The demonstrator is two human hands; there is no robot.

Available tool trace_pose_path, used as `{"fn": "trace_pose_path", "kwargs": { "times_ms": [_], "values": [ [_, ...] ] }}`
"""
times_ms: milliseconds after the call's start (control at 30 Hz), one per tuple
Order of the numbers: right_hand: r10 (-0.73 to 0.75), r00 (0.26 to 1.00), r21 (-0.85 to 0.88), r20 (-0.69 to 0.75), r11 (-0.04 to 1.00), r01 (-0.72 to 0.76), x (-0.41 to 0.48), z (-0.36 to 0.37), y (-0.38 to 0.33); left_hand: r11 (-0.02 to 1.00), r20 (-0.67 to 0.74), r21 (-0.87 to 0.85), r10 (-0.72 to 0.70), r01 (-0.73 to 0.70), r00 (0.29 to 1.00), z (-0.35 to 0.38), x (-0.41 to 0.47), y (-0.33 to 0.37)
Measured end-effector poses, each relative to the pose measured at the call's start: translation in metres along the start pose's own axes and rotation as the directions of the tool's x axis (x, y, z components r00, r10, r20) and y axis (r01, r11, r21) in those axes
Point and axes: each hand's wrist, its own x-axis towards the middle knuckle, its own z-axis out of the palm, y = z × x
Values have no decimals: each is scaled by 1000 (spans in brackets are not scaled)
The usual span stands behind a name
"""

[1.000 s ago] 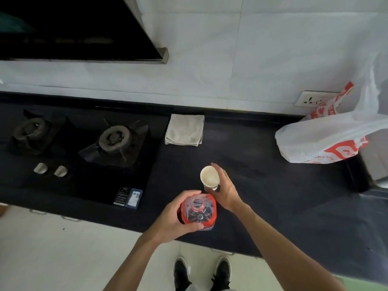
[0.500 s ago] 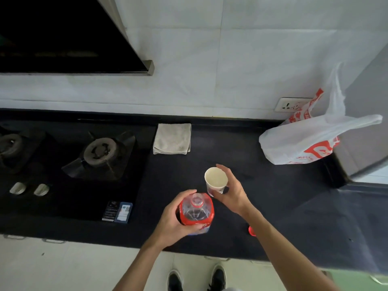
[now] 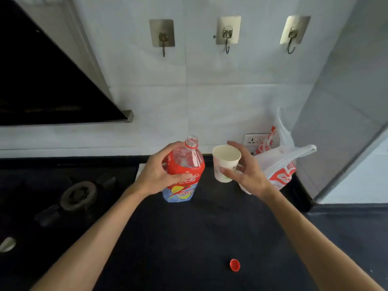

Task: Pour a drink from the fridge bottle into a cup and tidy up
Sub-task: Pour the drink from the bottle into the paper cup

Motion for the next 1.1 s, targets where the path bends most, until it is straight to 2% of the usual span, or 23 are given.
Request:
{"fn": "trace_pose_path", "kwargs": {
  "times_ms": [167, 267, 367, 700, 1100],
  "values": [
    [-60, 998, 43, -4, 997, 61, 33, -36, -38, 948, 117, 292, 94, -124, 989, -42, 60, 67],
    [-86, 996, -1, 19, 996, 87, 47, -51, -52, 829, 213, 527, 86, -188, 973, -56, 89, 101],
    [-104, 993, -61, 57, 992, 107, 57, -61, -62, 717, 286, 645, 92, -262, 954, -63, 106, 127],
    [-118, 983, -117, 139, 984, 134, 67, -73, -72, 487, 427, 794, -20, -365, 904, -75, 133, 164],
    [-158, 968, -167, 197, 967, 192, 75, -69, -79, 347, 491, 837, -138, -423, 860, -81, 142, 193]
  ]
}}
